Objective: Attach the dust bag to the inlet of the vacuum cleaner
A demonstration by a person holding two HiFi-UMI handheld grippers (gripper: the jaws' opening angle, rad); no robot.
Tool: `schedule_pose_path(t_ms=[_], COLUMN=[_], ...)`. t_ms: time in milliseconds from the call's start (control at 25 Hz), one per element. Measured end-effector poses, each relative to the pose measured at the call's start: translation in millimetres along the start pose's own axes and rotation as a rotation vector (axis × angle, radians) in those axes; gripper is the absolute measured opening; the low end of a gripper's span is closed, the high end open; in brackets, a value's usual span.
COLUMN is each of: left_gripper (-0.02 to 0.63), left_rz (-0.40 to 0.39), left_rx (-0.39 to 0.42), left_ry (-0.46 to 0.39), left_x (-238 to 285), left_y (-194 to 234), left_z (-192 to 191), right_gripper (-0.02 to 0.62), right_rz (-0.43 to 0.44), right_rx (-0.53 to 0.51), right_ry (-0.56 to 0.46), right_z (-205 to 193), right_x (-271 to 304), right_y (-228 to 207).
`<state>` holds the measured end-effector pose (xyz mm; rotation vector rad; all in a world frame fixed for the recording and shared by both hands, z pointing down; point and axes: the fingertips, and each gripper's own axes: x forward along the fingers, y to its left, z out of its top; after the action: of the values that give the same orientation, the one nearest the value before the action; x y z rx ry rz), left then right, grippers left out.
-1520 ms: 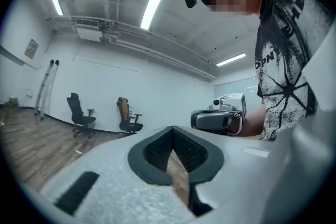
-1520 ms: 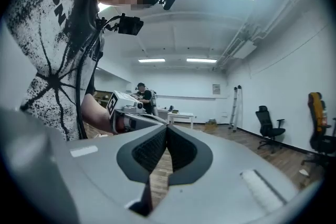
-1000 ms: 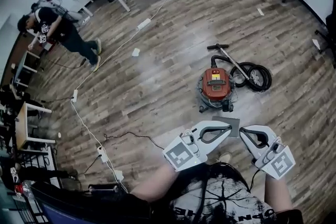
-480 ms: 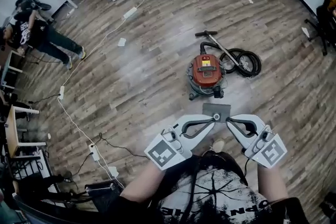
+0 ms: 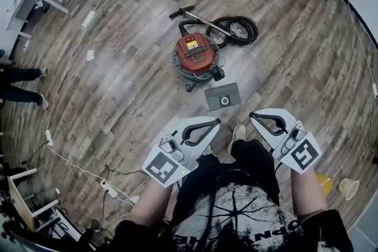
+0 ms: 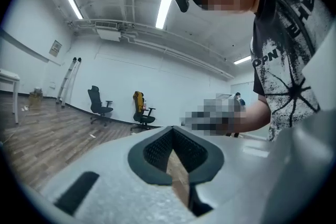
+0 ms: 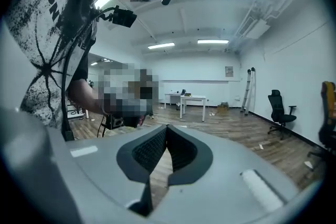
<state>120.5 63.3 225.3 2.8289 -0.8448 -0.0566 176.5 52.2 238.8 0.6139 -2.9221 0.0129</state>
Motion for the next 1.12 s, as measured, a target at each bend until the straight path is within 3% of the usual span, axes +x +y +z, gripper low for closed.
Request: schedule_pose_path(t_ms=[120, 240, 400, 600, 840, 1120], left_gripper=[0.000, 0.000, 0.000, 0.000, 0.000, 0.000], left_rz=[-0.018, -0.011, 0.075, 0.177, 0.144, 0.026], left_rx=[-0.031, -0.037, -0.052, -0.101, -0.062, -0.002], left_ry=[0.027, 0.067, 0.101, 0.110, 0.162, 0.187], left_x=[4.6, 15.9, 39.7, 62.3, 84.5, 109.5], left_y=[-7.1, -5.4, 6.6, 30.3, 72.9, 122.5], left_z=[-11.4, -21.4, -35.8, -90.4, -228.3, -404.1], right_gripper=[0.008, 0.071, 0.105, 0.153, 0.166, 0.186], right_rz=[0.001, 0.047, 0.177, 0.306, 0.350, 0.407], right_rx=[0.015, 0.016, 0.001, -0.063, -0.140, -0.215], right_ry=[0.012, 0.069, 0.335, 0.488, 0.632, 0.902], right_z=[-16.0, -50.3, -140.5, -260.2, -456.4, -738.8], right_x=[-3.8, -6.8, -16.4, -3.1, 41.9, 84.1], right_y=[2.2, -4.6, -23.3, -35.4, -49.8, -54.9])
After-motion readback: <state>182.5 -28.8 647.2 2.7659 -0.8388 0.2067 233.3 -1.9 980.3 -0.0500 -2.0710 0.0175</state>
